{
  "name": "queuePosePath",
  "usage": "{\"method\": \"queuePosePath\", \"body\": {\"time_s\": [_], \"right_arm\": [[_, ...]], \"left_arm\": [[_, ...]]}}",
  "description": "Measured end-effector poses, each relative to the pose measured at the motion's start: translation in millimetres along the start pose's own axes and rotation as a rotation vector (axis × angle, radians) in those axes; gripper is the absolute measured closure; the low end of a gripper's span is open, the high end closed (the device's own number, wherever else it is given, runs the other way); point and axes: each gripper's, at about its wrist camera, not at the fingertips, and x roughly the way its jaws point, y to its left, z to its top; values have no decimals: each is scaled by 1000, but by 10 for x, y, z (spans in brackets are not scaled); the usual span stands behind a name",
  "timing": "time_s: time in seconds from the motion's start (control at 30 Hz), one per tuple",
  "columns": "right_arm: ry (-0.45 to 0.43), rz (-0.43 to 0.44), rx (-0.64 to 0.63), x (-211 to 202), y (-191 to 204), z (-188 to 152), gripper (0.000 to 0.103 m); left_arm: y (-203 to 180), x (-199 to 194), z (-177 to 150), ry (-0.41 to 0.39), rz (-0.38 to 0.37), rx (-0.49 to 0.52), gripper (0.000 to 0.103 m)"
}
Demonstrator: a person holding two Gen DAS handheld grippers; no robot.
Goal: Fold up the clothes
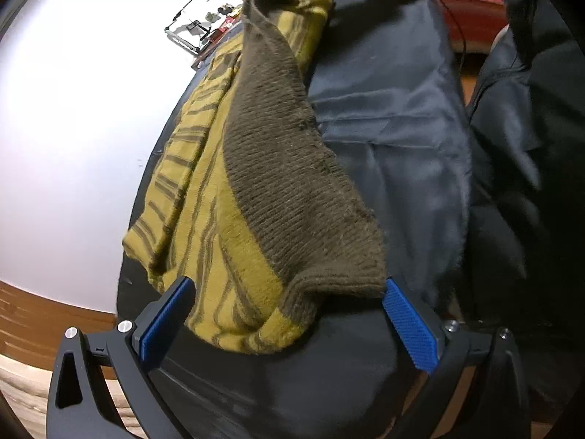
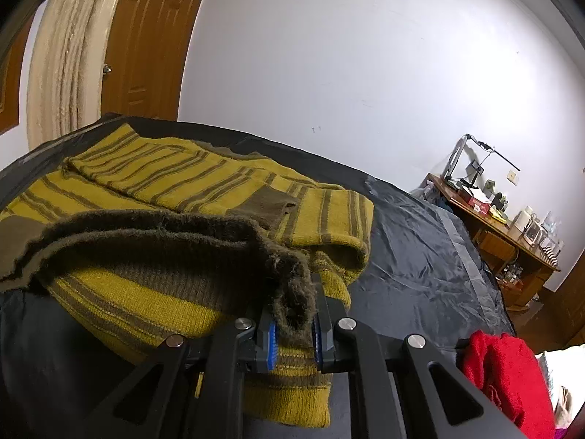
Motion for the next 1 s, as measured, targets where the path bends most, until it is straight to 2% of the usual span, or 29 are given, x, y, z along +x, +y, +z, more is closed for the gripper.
{"method": "queuePosePath", "body": {"time_s": [0.17,0.23,0.3,0.33,0.37,0.4,0.47,0.6,0.8,1.0], "right_arm": [[1,-3,5,8,-20,-12,88],[2,-3,8,12,-23,-15,88],[4,-2,7,23,-21,-19,88],[7,-2,6,31,-19,-22,88],[9,-2,6,41,-18,-25,88],[12,-1,6,52,-19,-27,88],[18,0,6,69,-21,-32,88],[13,-1,10,46,-25,-7,88],[-4,-3,21,-16,-36,52,88],[-39,17,59,-82,-78,199,88]], "left_arm": [[56,90,110,-24,3,-16,1],[96,135,134,-25,-11,-37,4],[154,174,153,-19,-49,-83,24],[189,201,157,-8,-78,-117,47],[225,237,153,4,-108,-151,65],[256,263,149,11,-133,-182,66],[283,260,140,-2,-148,-213,74],[374,194,121,-39,-136,-285,79],[910,-85,-104,-201,-189,-592,85],[1418,-97,-215,-285,-119,-752,86]]}}
